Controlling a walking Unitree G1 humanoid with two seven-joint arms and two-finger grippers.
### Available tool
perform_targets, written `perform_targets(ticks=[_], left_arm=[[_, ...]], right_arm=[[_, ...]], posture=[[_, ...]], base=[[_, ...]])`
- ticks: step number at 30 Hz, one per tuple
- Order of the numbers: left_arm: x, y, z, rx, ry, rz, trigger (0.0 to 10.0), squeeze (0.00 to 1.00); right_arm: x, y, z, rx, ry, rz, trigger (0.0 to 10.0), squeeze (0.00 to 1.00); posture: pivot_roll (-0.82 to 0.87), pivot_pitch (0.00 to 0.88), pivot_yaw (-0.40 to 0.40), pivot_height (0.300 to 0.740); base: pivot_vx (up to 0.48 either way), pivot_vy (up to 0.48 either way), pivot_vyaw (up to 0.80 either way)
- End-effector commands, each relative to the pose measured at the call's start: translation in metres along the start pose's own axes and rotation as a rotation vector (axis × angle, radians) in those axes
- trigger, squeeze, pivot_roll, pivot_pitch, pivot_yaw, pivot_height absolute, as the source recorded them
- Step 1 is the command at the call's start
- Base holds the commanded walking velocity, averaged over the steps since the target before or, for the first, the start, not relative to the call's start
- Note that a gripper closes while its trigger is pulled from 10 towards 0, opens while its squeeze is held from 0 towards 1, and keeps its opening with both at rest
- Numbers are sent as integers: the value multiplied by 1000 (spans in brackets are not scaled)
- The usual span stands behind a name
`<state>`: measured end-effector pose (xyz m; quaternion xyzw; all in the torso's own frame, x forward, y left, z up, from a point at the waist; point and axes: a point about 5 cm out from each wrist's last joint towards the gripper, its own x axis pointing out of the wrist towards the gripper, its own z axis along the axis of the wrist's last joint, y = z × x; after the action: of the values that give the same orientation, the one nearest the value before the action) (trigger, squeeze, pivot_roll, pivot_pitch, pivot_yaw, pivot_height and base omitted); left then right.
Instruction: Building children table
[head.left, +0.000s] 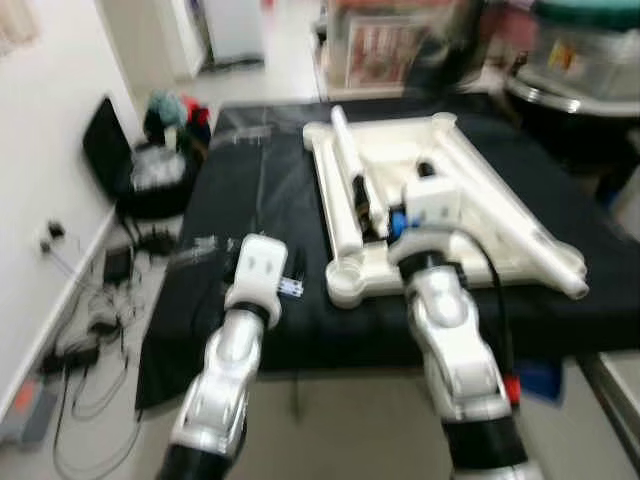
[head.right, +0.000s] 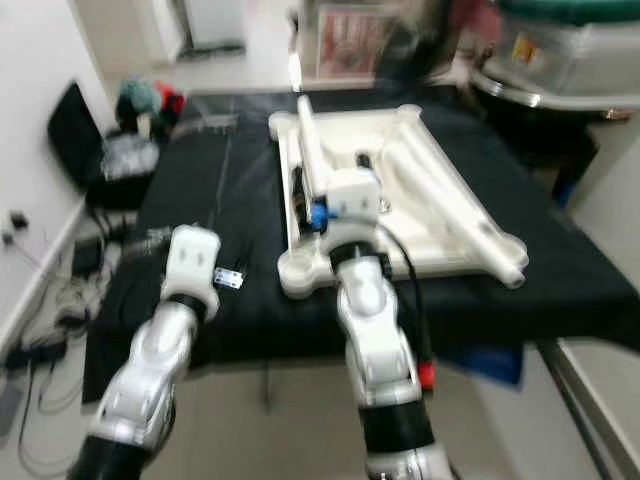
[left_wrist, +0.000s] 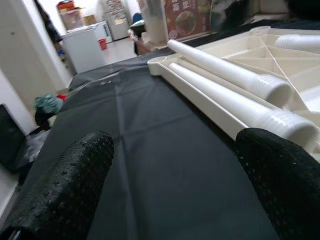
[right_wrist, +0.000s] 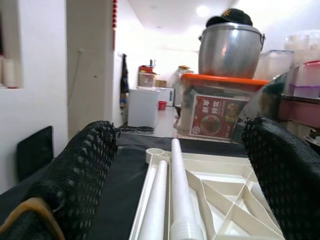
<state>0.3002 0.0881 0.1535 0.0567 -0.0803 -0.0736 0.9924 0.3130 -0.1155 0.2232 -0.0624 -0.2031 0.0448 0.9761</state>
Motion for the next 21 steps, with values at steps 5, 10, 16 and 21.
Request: perform_targets(ticks=[5,10,16,21], left_arm=[[-1,-7,0,-18,12,-25,10000,0],[-2,-7,-3,-13,30,-30,10000,0],[-6,-10,-15,-20,118,-87,10000,0],[-18,-20,-29,-33,205,-205,10000,0]], right_arm=[[16,-16,-4,-22,125,-43,10000,0],[23,-14,-16,1,300,29,10000,0],[32,-12,-26,2,441,84,10000,0],[52,-15,-30,38,535,75,10000,0]], posture=[[83,3,-3,740],[82,1,-1,740],[88,0,-6,740],[89,0,-7,740]], base=[[0,0,0],[0,0,0],[0,0,0],[0,0,0]])
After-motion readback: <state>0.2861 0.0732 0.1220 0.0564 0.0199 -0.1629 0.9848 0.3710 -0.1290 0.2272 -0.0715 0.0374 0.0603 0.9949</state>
